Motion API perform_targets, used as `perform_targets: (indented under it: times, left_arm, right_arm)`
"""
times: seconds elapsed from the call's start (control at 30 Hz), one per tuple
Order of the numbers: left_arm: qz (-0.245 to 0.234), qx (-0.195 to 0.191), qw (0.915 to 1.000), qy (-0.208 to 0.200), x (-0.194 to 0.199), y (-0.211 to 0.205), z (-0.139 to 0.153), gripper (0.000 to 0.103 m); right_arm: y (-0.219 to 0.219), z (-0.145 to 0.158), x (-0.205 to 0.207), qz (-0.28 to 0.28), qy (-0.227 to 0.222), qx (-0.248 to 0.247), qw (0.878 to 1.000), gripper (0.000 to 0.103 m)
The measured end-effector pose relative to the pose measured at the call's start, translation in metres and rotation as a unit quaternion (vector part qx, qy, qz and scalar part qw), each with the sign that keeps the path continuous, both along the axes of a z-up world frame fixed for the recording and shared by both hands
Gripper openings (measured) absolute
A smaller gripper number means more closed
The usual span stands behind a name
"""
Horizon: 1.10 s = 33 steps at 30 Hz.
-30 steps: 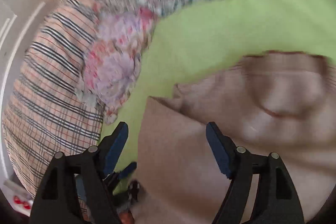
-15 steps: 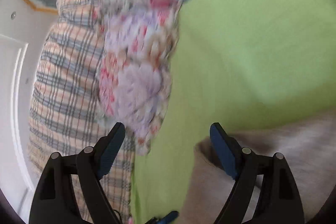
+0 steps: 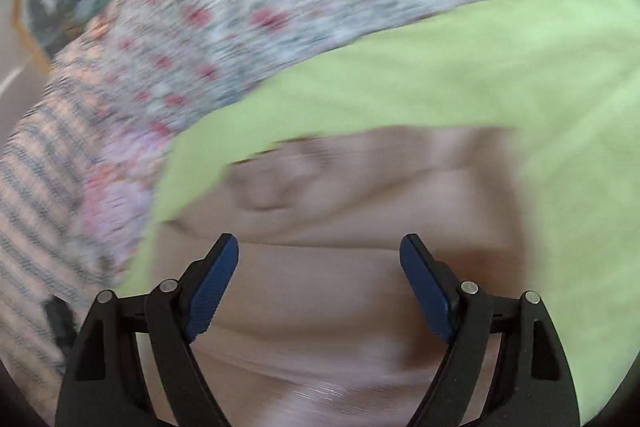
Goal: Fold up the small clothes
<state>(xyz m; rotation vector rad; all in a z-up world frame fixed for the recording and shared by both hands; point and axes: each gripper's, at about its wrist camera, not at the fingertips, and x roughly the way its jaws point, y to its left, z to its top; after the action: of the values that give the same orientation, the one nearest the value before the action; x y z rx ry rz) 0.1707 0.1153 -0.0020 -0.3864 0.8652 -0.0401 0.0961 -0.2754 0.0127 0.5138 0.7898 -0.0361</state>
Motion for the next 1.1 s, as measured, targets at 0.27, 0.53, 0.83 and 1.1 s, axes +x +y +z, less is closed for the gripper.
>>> perform_targets:
  times: [0.27,0.53,0.83,1.1]
  left_arm:
    - [-0.028,0.043,0.9974,0.05,0.05,-0.011,-0.023,0.069]
    - [-0.045,0.08,0.9957,0.016,0.053,-0.02,-0.02,0.009]
    - [-0.023,0.095,0.9946,0.035,0.05,-0.013,-0.021,0.037]
    - [-0.013,0.09,0.9951,0.04,-0.018,-0.005,0.001,0.042]
  right_arm:
    - [-0.01,-0.034,0.011,0.019,0.079,-0.059,0.995,0.07]
    - [-0.015,-0.011,0.015,0.015,0.025,-0.073,0.997,0.004]
    - [-0.026,-0.037,0.015,0.007,0.088,-0.087,0.992,0.004]
    - [-0.014,0.014,-0.039,0.023,0.03,-0.098,0.994,0.071]
